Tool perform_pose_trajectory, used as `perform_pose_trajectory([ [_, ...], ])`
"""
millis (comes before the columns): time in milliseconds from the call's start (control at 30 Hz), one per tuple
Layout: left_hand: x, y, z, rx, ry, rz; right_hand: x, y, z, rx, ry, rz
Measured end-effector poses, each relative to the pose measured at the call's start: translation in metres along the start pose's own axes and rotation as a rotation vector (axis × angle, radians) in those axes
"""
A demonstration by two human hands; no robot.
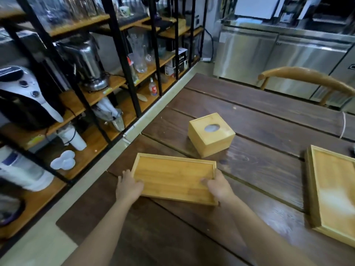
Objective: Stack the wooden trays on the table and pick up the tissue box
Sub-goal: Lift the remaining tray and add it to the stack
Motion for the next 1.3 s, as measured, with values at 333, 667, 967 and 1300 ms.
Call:
perform_pose_trajectory([
  [333, -0.005, 0.004, 0.023, 0.486, 0.031, 0.075, -0.009, 0.011, 0.002, -0.110, 0.127, -0.100],
  [667, 0.018, 0.098, 0.079, 0.504, -0.167, -0.474, 0.006, -0.036, 0.049, 0.240, 0.295, 0.241],
  [967, 0.061, 0.193, 0.078, 0.956, -0.371, -0.626, 0.048, -0.027, 0.124, -0.112, 0.355, 0.442],
  [1300, 0.156, 0.249, -0.123, 0.318, -0.552, -0.696, 0.075, 0.076, 0.220, -0.290, 0.766, 0.207],
])
Point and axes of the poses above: each hand's wrist, its own x-axis away from the middle knuckle, its own z-axis out of the back of the hand, y = z × x, the point moved 7 cm from there along -x, towards the middle knuckle, and after that the axes turned 5 degrees about -z, right-handed, at the moved point
